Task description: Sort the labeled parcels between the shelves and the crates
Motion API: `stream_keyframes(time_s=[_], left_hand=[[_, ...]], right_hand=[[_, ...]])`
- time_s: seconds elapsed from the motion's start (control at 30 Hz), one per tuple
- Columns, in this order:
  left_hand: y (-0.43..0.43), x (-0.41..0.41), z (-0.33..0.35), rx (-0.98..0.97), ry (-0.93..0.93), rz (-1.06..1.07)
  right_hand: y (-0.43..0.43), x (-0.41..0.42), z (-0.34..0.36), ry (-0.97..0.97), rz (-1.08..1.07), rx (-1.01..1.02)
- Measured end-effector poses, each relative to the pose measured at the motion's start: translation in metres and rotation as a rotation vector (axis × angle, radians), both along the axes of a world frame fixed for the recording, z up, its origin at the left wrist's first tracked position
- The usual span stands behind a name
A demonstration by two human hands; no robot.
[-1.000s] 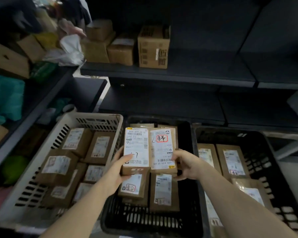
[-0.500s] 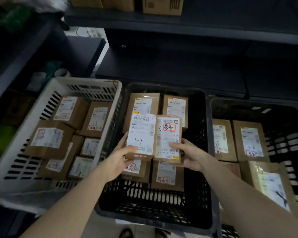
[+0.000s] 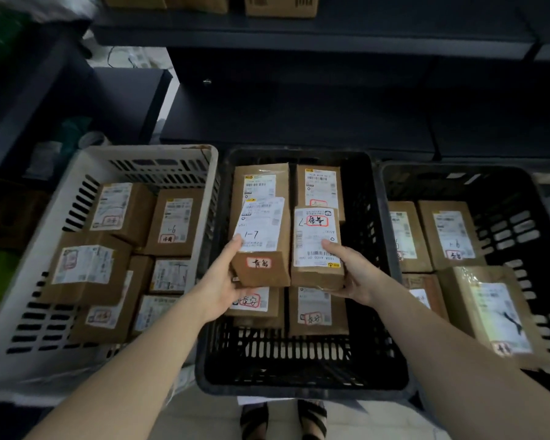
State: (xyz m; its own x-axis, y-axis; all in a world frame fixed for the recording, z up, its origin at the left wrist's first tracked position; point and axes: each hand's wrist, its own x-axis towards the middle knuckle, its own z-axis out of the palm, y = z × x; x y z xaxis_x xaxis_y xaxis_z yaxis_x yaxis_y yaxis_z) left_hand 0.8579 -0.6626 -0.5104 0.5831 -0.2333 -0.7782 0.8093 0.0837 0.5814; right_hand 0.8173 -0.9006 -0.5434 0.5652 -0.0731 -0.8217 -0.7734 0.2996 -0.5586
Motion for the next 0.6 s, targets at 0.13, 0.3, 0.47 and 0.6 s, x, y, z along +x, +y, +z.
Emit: stream_keyframes(time_s=[0.13, 0.3, 0.47, 0.6], left_hand=[[0.004, 0.002, 0.013, 0.003, 0.024, -0.089], [0.017, 0.001, 0.021, -0.017, -0.025, -0.133], [0.013, 0.002, 0.025, -0.043, -0.172, -0.195], [-0.029, 0.0, 0.04, -0.064, -0.236, -0.328]], right_hand=[[0.01, -0.007, 0.015, -0.017, 0.004, -0.029], [0.018, -0.02, 0.036, -0.043, 0.026, -0.025], [0.01, -0.029, 0.059, -0.148, -0.012, -0.153], [-0.029, -0.043, 0.078, -0.226, -0.159, -0.24]])
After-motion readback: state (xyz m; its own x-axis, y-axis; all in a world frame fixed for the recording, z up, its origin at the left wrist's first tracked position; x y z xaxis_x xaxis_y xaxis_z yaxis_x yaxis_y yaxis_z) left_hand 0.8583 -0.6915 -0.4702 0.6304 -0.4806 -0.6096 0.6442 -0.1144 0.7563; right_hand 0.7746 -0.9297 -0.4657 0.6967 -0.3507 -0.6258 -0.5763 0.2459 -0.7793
